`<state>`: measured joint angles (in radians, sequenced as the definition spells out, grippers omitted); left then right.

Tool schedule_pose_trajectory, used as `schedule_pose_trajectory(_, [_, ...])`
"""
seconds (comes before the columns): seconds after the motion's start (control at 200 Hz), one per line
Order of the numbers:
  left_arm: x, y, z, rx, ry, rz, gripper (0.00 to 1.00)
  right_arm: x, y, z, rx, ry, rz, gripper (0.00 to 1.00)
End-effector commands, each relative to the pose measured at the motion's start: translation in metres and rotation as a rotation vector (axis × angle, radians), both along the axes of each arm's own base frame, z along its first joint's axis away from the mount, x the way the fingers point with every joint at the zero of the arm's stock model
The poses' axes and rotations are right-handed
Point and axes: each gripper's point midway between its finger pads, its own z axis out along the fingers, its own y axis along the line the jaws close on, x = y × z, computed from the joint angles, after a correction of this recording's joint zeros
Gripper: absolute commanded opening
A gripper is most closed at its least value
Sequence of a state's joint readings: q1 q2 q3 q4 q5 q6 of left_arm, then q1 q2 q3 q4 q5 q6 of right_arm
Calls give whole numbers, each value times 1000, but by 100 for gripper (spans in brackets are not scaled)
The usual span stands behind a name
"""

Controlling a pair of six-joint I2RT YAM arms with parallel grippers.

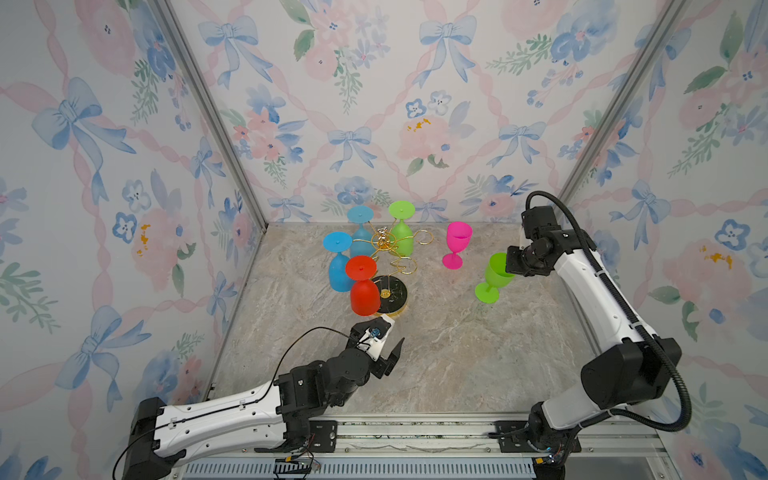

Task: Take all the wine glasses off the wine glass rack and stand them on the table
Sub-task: 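Carry the green glass beside the magenta glass with the right gripper while the left withdraws, then set the green glass upright, open the right gripper while the left reaches rackward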

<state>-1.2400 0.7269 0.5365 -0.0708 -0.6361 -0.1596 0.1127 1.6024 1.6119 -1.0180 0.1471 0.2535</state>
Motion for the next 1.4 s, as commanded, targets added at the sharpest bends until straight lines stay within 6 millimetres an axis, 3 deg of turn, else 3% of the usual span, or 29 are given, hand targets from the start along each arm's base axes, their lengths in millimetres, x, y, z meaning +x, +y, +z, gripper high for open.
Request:
schedule_pose_trajectory(0.0, [2, 7, 2, -29, 36, 27, 79, 31, -19, 0, -14, -40, -54, 0])
schedule_pose_trajectory(0.17, [6, 14, 3, -5, 52, 60, 78, 63, -27, -3, 1, -43, -78, 0])
schedule_pose_trajectory(0.475, [12, 42, 5, -24, 75, 148, 78, 96, -22, -11, 16, -21, -68, 0])
schedule_pose_trajectory(0.89, [15, 66, 13, -98, 71, 198, 78, 125, -17, -21, 34, 11, -51, 0])
schedule_pose_trajectory(1.395, [40, 100, 13, -118, 79, 322, 79, 142, -9, -34, 39, 41, -29, 0])
